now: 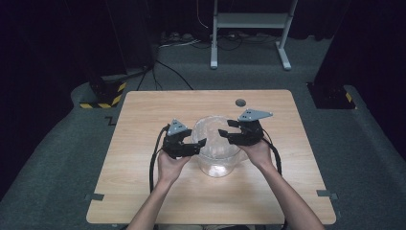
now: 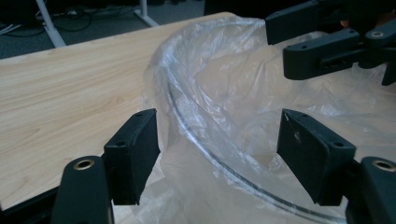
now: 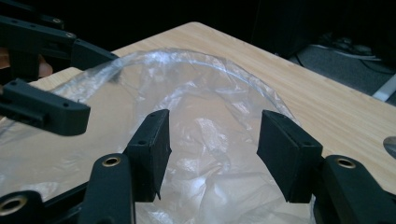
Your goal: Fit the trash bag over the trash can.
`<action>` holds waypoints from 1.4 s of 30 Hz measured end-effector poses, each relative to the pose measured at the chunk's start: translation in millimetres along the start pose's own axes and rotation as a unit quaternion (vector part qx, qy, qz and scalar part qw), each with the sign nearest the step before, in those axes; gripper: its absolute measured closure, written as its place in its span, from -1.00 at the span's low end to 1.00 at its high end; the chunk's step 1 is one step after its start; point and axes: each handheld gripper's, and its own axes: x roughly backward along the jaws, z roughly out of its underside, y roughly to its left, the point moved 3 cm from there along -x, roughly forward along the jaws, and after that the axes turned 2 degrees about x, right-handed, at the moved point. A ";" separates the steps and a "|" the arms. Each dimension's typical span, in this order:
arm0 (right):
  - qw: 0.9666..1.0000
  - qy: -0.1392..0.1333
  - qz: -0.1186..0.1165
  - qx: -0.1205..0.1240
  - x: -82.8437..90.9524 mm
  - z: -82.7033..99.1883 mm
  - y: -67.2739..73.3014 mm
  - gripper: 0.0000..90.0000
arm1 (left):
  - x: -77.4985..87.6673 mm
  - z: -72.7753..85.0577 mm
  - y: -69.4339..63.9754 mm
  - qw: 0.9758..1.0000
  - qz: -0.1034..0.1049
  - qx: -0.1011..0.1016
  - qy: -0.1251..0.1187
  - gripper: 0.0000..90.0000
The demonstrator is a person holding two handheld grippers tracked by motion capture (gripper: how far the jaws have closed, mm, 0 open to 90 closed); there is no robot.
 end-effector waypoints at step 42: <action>0.997 -0.069 0.020 -0.025 62.8 16.0 -17.2 -0.04 | 50.2 -1.5 26.8 0.998 -0.001 0.024 -0.056 -0.47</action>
